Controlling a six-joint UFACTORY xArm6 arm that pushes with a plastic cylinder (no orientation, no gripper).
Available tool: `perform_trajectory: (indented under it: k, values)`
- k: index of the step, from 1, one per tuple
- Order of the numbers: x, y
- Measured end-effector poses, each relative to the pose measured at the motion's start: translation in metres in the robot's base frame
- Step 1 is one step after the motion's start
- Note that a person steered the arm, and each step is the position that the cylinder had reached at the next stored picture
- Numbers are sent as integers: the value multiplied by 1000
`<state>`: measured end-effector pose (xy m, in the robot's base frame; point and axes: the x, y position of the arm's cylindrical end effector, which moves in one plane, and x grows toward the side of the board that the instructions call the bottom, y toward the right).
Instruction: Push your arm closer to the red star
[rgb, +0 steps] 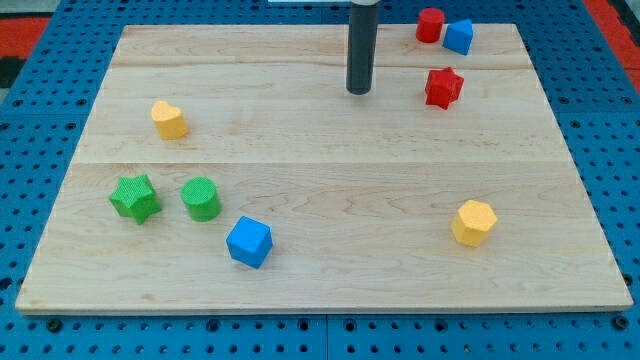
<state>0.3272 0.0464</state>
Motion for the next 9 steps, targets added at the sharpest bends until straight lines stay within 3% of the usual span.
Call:
perform_trajectory:
  k: [1, 9]
  values:
    - [18, 0]
    - [34, 79]
